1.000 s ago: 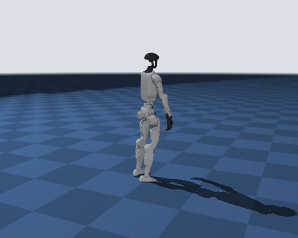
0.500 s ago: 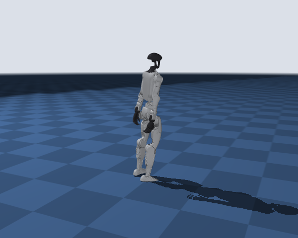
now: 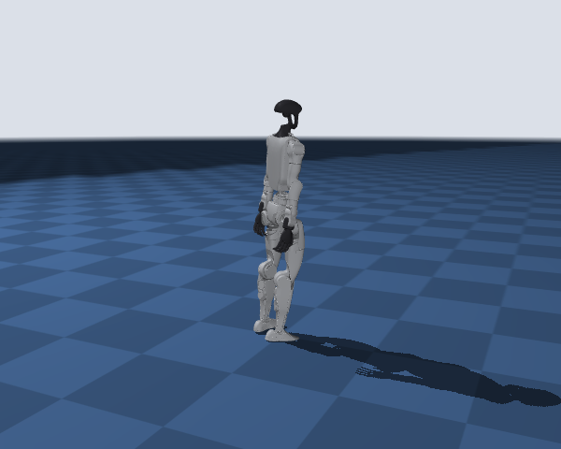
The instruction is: Upper body actions
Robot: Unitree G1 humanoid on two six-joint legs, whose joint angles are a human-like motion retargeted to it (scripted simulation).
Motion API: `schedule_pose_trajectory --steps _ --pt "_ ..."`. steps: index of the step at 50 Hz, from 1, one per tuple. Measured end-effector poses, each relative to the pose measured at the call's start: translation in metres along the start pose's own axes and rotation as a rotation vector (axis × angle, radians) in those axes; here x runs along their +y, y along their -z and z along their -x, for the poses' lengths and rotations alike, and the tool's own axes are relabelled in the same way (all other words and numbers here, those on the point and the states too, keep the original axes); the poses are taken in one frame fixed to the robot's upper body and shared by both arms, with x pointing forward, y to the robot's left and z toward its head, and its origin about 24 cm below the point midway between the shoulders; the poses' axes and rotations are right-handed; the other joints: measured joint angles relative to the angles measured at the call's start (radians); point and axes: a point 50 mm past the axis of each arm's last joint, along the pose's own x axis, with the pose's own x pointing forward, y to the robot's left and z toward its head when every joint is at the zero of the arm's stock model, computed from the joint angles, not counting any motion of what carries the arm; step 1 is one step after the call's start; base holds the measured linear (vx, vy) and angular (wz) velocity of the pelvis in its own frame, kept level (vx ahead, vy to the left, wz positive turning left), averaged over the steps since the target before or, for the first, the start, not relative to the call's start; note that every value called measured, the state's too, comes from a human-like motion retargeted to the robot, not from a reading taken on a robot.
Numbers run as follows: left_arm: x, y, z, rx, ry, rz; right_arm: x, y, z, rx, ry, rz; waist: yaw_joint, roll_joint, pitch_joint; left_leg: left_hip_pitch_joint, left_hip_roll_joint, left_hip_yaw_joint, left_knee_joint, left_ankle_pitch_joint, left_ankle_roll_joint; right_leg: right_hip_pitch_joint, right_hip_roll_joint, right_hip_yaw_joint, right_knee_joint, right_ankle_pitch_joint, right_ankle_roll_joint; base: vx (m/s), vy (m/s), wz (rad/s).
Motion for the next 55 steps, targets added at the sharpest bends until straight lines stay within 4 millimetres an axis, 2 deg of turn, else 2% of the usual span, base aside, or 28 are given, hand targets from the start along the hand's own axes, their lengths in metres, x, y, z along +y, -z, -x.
schedule_pose_trajectory --steps 3,5,8,11,14,17,20,25,29,35,39,42,45,48,52,55 --pt "0.0 -0.014 0.002 -0.03 0.001 -0.014 -0.007 -0.012 0.002 -0.028 0.055 -0.025 -0.077 0.008 -0.012 -0.009 0.003 -0.074 0.01 -0.005 -0.019 0.01 -0.019 -0.071 -0.007 -0.008 0.009 -0.05 0.0 0.75" --pt "0.001 -0.027 0.005 -0.061 0.004 -0.015 -0.012 -0.025 0.004 -0.06 0.069 -0.01 -0.004 0.015 -0.021 -0.009 0.027 0.009 0.01 -0.015 -0.024 -0.011 -0.019 0.017 0.013 -0.014 0.026 -0.04 0.01 -0.97" --pt "0.005 -0.05 0.011 -0.111 -0.009 -0.046 -0.015 -0.043 0.008 -0.119 0.044 0.0 -0.024 0.015 -0.031 -0.012 0.018 -0.014 0.011 -0.012 -0.023 -0.006 -0.019 -0.009 0.005 -0.012 0.018 -0.04 -0.02 0.01" --pt "0.011 -0.082 0.021 -0.167 -0.026 -0.07 -0.018 -0.069 0.014 -0.182 -0.008 -0.003 -0.017 0.01 -0.035 -0.009 0.015 -0.016 0.013 -0.01 -0.023 -0.002 -0.022 -0.01 0.006 -0.01 0.017 -0.08 -0.06 0.0" --pt "0.011 -0.126 0.04 -0.259 -0.026 -0.079 -0.019 -0.106 0.027 -0.262 -0.087 -0.086 -0.009 0.003 -0.04 -0.007 0.012 -0.015 0.014 -0.009 -0.022 0.001 -0.024 -0.01 0.005 -0.008 0.016 -0.09 -0.06 0.0" --pt "0.007 -0.179 0.071 -0.407 -0.013 -0.081 -0.022 -0.156 0.051 -0.392 -0.194 -0.234 0.004 0.003 -0.05 -0.007 0.012 -0.012 0.015 -0.008 -0.021 0.0 -0.025 -0.006 0.005 -0.005 0.016 0.0 0.0 0.0" --pt "-0.002 -0.231 0.113 -0.573 -0.013 -0.085 -0.031 -0.208 0.085 -0.55 -0.278 -0.33 0.014 0.002 -0.068 -0.007 0.012 -0.009 0.017 -0.008 -0.021 -0.001 -0.025 -0.003 0.006 -0.003 0.016 0.0 0.0 0.0" --pt "-0.025 -0.302 0.195 -0.886 -0.036 -0.096 -0.044 -0.283 0.16 -0.808 -0.288 -0.217 0.012 0.001 -0.1 -0.004 0.013 -0.008 0.016 -0.009 -0.021 0.0 -0.025 -0.002 0.007 -0.003 0.016 -0.01 -0.06 -0.02" --pt "-0.04 -0.336 0.261 -1.111 -0.026 -0.065 -0.047 -0.327 0.226 -1.005 -0.258 -0.081 0.009 -0.002 -0.127 -0.004 0.014 -0.001 0.017 -0.013 -0.021 -0.004 -0.023 0.005 0.009 -0.005 0.016 0.06 -0.06 -0.08" --pt "-0.064 -0.36 0.342 -1.343 0.065 -0.04 -0.053 -0.365 0.321 -1.289 -0.145 0.024 0.013 -0.01 -0.155 -0.012 0.015 0.004 0.018 -0.018 -0.022 -0.014 -0.022 0.01 0.01 -0.008 0.017 0.01 -0.02 -0.02" --pt "-0.075 -0.365 0.386 -1.471 0.088 -0.034 -0.062 -0.374 0.374 -1.471 -0.07 0.031 0.012 -0.011 -0.165 -0.025 0.016 -0.003 0.018 -0.019 -0.023 -0.024 -0.022 0.003 0.011 -0.011 0.018 0.0 0.0 0.0" --pt "-0.08 -0.365 0.412 -1.556 0.099 -0.026 -0.068 -0.375 0.404 -1.586 -0.032 0.003 0.011 -0.012 -0.168 -0.035 0.018 -0.007 0.019 -0.019 -0.023 -0.031 -0.021 -0.001 0.011 -0.013 0.018 -0.03 0.0 0.06" --pt "-0.081 -0.365 0.429 -1.609 0.089 -0.018 -0.074 -0.375 0.423 -1.658 0.003 -0.023 0.015 -0.012 -0.175 -0.046 0.021 -0.006 0.019 -0.019 -0.024 -0.043 -0.019 0.0 0.011 -0.013 0.018 0.0 0.0 0.0" --pt "-0.082 -0.365 0.439 -1.646 0.074 -0.021 -0.079 -0.374 0.433 -1.684 0.034 -0.03 0.02 -0.014 -0.179 -0.055 0.023 -0.005 0.019 -0.019 -0.025 -0.053 -0.018 0.001 0.011 -0.012 0.018 0.0 0.0 0.0" --pt "-0.084 -0.364 0.445 -1.666 0.064 -0.034 -0.08 -0.373 0.437 -1.696 0.037 -0.011 0.022 -0.017 -0.179 -0.061 0.025 -0.005 0.02 -0.018 -0.026 -0.058 -0.017 0.001 0.011 -0.012 0.018 0.0 0.0 0.0" --pt "-0.083 -0.364 0.443 -1.667 0.071 -0.029 -0.076 -0.374 0.435 -1.7 0.008 -0.011 0.02 -0.015 -0.179 -0.063 0.026 -0.006 0.019 -0.017 -0.026 -0.06 -0.016 0.0 0.011 -0.013 0.018 0.0 0.0 0.0"
